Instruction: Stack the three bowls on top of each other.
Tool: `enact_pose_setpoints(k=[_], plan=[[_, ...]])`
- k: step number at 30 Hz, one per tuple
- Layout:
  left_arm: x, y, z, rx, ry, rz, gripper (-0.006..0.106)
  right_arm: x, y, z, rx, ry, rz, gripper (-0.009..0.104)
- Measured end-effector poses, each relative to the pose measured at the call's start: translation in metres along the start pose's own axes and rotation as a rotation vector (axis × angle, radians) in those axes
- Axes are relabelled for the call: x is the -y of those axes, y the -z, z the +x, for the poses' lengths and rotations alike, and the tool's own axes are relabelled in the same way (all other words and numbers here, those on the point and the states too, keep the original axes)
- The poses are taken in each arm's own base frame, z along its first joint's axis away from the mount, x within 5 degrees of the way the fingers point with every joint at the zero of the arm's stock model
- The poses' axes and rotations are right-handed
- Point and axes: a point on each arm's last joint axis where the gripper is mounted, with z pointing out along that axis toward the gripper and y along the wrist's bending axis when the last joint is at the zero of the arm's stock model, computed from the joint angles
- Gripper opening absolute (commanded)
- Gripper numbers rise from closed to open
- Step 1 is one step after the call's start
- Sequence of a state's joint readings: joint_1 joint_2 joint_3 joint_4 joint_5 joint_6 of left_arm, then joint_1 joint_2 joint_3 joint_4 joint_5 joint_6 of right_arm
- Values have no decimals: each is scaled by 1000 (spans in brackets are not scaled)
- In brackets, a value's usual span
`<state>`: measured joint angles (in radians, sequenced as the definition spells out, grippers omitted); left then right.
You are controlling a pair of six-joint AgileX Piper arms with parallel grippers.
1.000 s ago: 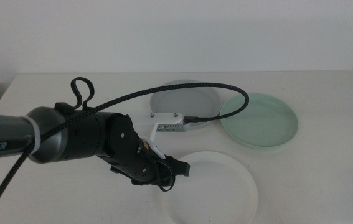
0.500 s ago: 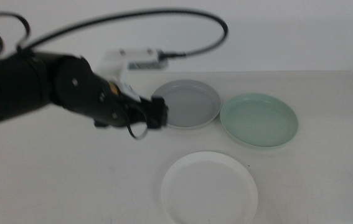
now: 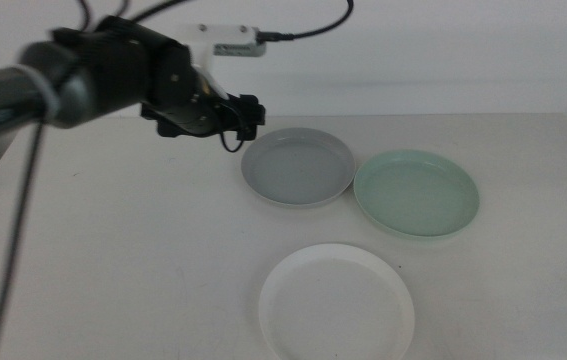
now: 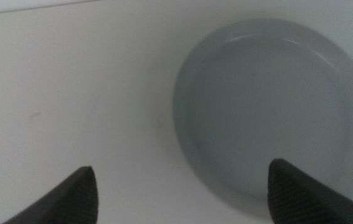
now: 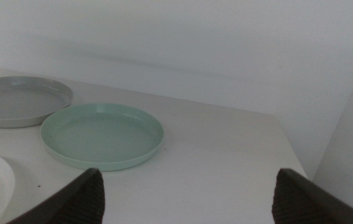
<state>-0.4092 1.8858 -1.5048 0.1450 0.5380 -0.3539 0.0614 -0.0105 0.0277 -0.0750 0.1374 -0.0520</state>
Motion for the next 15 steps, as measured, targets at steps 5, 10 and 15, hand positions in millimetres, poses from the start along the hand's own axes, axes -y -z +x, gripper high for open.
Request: enact_pose_setpoints(k=[5,10,15], plan=[[4,-52,-1,-38,-10,-15,104,0,0,0,0,0,0,94],[4,-93,12,-89,-14,-25,104,0,0,0,0,0,0,94],[3,-117,26,-110,9,-26,87,0,0,0,0,0,0,94]])
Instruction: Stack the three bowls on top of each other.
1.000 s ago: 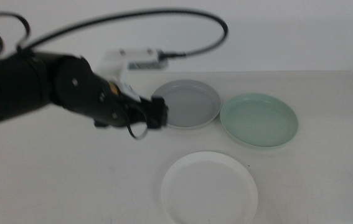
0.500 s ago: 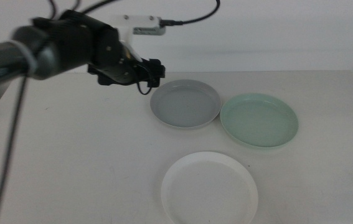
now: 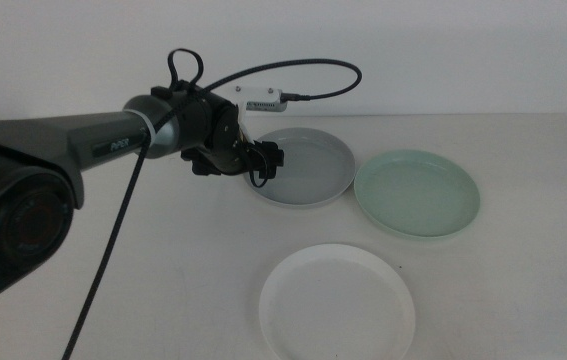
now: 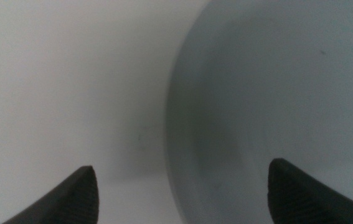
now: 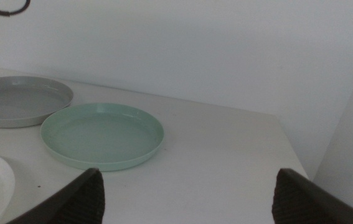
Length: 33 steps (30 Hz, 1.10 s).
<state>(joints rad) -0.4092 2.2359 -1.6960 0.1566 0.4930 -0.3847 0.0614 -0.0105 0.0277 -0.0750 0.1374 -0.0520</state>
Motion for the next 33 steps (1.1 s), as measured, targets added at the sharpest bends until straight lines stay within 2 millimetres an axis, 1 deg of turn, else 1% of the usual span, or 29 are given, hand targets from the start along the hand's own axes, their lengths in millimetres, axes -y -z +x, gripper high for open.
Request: enact_pose_setpoints(k=[3,8,9,12,15,18,20,22,25,26,30,33], plan=[[0,-10,5,-10,28,-1,60,0,0,0,0,0,0,94],[0,-13,4,5,64,5,7,0,0,0,0,0,0,94],[0,-13,3,9,72,7,0,0,0,0,0,0,0,94],[-3,-11,0,25,94,10,0,0,0,0,0,0,0,94],[-8,1,-8,41,116,9,0,0,0,0,0,0,0,94],[-11,27,-19,59,123,5,0,0,0,0,0,0,0,94],[-12,51,-24,83,116,6,0,0,0,0,0,0,0,94],[-11,74,-25,108,112,15,0,0,0,0,0,0,0,94],[-6,113,-19,147,97,41,0,0,0,0,0,0,0,94],[-3,124,-13,152,88,51,0,0,0,0,0,0,0,94],[11,158,16,138,42,88,0,0,0,0,0,0,0,94],[22,173,39,116,3,116,0,0,0,0,0,0,0,94]])
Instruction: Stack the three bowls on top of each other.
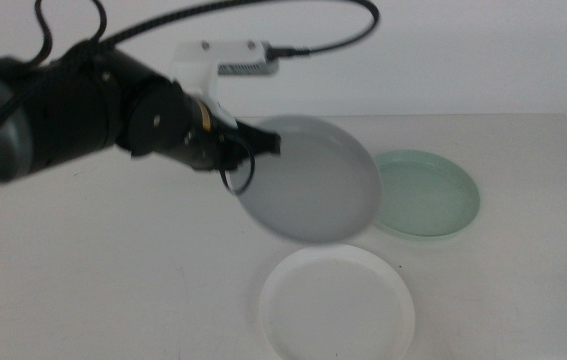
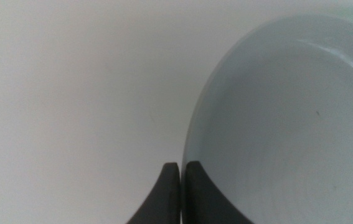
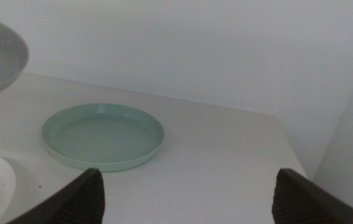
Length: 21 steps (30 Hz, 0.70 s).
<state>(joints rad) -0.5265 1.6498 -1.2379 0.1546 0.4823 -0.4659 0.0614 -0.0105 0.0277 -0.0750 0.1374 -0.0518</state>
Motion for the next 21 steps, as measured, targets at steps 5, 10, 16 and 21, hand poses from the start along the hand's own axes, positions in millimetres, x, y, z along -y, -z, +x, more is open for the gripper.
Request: enact_pose_setpoints(k=[5,10,16,21], plan=[[22,12,34,-61,-66,49,0,0,0,0,0,0,0,94],[36,8,57,-103,-76,79,0,0,0,0,0,0,0,94],[36,-8,75,-143,-51,77,0,0,0,0,0,0,0,94],[35,-24,85,-194,-38,60,0,0,0,0,0,-1,0,94]])
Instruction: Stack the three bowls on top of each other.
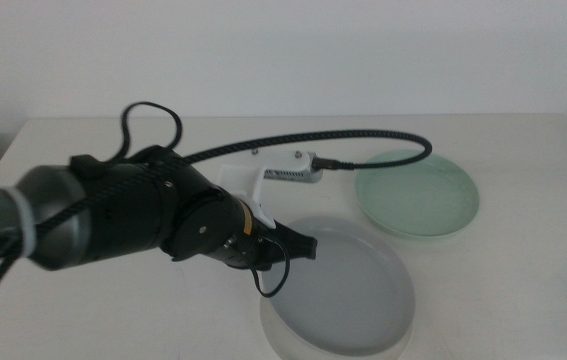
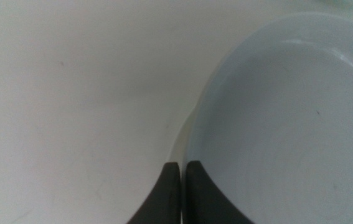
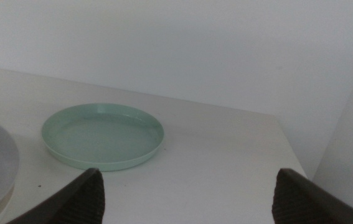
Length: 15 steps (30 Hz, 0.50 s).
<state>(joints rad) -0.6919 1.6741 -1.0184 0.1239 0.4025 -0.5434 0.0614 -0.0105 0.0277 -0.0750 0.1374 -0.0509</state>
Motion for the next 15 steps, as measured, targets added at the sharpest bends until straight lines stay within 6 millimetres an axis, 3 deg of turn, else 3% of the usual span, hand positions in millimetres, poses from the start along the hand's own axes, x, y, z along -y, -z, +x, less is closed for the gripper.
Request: enact_pose_setpoints(k=[9,12,15], plan=[[-2,-20,8,-54,17,-16,5,0,0,0,0,0,0,94],[-2,-20,8,-54,17,-15,24,0,0,0,0,0,0,94],[-2,-20,8,-54,17,-15,51,0,0,0,0,0,0,94]])
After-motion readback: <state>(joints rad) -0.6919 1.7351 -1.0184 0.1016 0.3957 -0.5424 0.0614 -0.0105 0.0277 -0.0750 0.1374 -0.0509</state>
